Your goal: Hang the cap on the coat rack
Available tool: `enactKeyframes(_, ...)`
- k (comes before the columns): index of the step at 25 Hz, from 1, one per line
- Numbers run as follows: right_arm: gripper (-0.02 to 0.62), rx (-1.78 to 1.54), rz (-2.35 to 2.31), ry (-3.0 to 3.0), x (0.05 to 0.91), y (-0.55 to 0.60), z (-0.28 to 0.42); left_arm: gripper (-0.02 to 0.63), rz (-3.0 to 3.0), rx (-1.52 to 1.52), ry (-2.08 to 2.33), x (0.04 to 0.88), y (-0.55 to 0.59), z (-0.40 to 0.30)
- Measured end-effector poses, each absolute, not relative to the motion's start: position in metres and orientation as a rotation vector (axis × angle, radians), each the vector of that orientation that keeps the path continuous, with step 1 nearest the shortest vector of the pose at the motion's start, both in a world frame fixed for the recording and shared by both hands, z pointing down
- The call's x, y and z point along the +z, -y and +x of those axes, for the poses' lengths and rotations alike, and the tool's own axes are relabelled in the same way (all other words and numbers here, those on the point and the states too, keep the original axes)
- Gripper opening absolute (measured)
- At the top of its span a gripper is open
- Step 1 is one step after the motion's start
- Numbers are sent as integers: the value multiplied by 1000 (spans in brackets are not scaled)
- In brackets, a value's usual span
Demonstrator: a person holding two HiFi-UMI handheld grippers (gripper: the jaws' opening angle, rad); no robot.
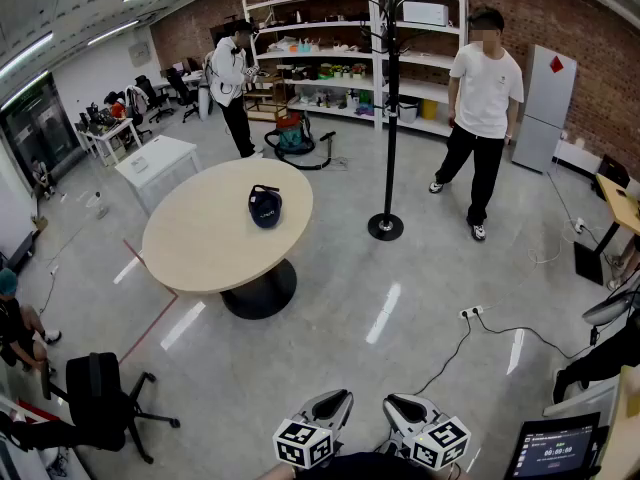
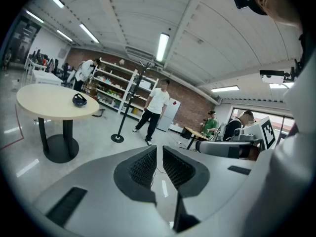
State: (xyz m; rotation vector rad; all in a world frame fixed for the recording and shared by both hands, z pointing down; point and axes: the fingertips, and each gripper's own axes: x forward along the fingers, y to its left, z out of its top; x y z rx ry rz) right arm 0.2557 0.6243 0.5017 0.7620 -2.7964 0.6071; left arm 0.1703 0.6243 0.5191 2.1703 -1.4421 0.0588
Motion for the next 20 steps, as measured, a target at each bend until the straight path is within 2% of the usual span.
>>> enactKeyframes(20,38,584,730,2850,496,-607,251,43,2156,64,1455,520,-609,171)
